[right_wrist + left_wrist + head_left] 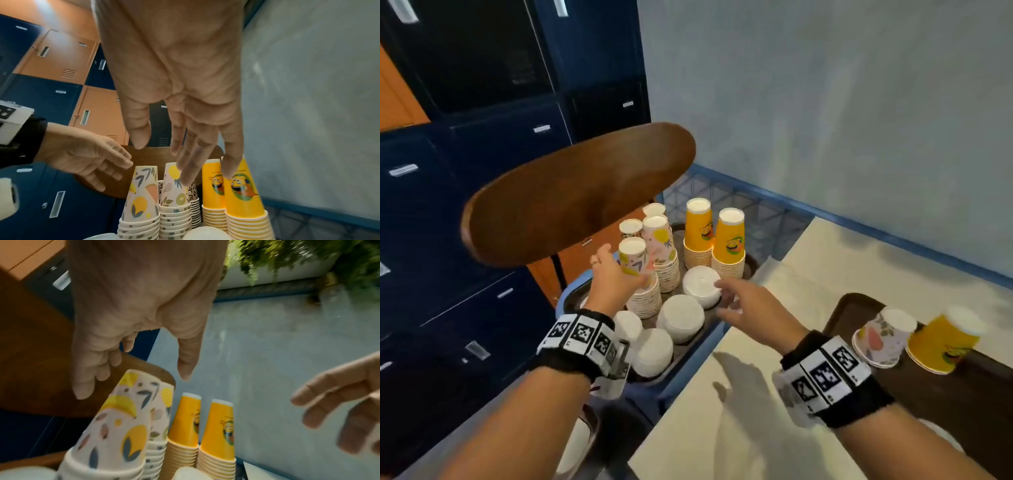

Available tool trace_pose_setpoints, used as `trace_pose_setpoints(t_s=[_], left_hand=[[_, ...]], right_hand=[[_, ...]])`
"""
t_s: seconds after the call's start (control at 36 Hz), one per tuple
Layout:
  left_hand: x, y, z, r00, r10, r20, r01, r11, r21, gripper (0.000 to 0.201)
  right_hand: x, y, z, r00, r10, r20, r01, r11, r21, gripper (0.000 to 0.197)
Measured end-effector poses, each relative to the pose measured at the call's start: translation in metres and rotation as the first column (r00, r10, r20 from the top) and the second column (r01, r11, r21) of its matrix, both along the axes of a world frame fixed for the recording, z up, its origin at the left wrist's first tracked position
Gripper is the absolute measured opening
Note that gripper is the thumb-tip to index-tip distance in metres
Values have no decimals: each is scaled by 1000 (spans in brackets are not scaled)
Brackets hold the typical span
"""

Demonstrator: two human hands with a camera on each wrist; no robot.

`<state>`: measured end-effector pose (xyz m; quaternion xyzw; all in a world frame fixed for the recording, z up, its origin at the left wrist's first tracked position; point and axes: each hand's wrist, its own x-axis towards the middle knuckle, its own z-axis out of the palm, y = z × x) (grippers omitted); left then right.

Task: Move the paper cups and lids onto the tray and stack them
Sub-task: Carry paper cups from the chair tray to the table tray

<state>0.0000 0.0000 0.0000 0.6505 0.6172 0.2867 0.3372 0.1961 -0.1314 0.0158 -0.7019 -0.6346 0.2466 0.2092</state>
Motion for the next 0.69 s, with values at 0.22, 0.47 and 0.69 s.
trace_pose_setpoints(t_s=[0.22, 0.47, 0.69], left_hand=[[-6, 55, -44, 990, -58, 126, 81, 979, -186, 74], [-12, 79, -79, 968, -139, 209, 201, 929, -312, 76], [-16, 90, -89, 951, -195, 240, 287, 844, -452, 81]], right_hand=[[-31, 125, -23, 985, -118, -128, 117, 993, -14, 71], [-41, 195, -63, 897, -180, -404, 149, 983, -108, 77], [-32, 222, -80, 846, -130, -516, 20, 977, -214, 65]])
